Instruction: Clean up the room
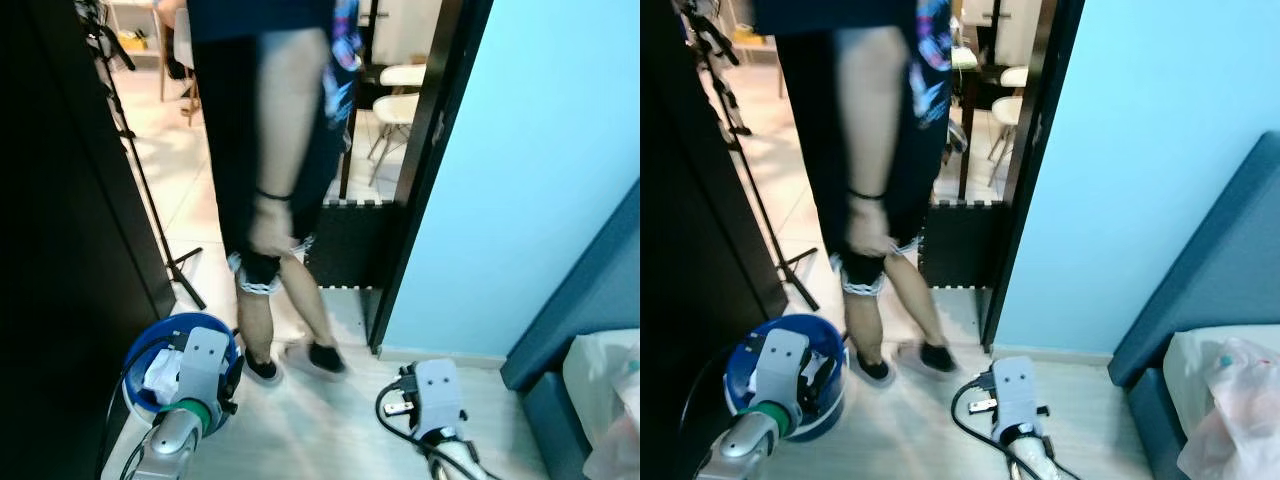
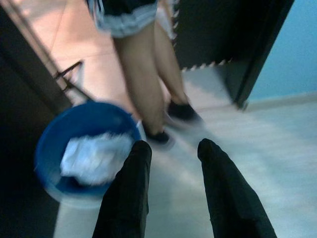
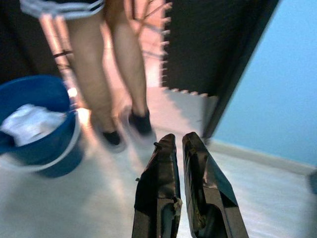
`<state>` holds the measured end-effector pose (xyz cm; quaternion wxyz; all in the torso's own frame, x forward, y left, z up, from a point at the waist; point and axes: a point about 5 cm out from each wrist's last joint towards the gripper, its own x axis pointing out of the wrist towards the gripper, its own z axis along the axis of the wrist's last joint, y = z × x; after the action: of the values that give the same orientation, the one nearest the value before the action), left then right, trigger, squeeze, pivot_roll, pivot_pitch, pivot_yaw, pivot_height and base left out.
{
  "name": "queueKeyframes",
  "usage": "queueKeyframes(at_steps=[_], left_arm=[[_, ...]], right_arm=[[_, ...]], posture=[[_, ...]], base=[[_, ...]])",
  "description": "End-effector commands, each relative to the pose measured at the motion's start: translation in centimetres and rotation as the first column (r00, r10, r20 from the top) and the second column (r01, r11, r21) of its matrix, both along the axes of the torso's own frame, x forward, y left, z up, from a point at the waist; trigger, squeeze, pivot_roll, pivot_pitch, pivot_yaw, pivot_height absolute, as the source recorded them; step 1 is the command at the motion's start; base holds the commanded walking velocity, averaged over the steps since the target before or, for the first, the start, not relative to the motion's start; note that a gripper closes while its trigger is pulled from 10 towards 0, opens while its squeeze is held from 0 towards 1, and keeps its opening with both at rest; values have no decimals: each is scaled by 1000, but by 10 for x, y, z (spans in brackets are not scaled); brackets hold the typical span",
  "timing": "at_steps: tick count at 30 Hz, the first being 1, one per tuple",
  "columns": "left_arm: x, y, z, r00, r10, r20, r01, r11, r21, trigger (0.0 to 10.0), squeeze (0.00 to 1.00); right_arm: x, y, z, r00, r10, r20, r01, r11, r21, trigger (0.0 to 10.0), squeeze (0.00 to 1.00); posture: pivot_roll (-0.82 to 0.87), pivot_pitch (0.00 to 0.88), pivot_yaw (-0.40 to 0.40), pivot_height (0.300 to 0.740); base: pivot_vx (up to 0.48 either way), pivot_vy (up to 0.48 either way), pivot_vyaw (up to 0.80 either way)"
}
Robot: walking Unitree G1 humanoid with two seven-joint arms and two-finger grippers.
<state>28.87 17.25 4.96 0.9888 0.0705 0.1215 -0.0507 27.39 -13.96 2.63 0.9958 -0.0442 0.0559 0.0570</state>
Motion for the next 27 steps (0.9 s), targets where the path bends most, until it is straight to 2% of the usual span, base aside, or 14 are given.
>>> queueKeyframes(at_steps=[1, 27], left_arm=[[-4, -2, -6, 1000, -3, -29, 3, 1000, 1, 10000, 0], [-3, -2, -5, 999, -7, -31, 7, 1000, 6, 10000, 0]], right_arm=[[-5, -8, -6, 999, -21, -24, 21, 1000, -12, 10000, 0], [-5, -6, -6, 999, -27, -24, 26, 1000, -15, 10000, 0]], posture=[[-126, 53, 41, 739], [-126, 61, 51, 739]], base=[[-398, 0, 0], [-388, 0, 0]])
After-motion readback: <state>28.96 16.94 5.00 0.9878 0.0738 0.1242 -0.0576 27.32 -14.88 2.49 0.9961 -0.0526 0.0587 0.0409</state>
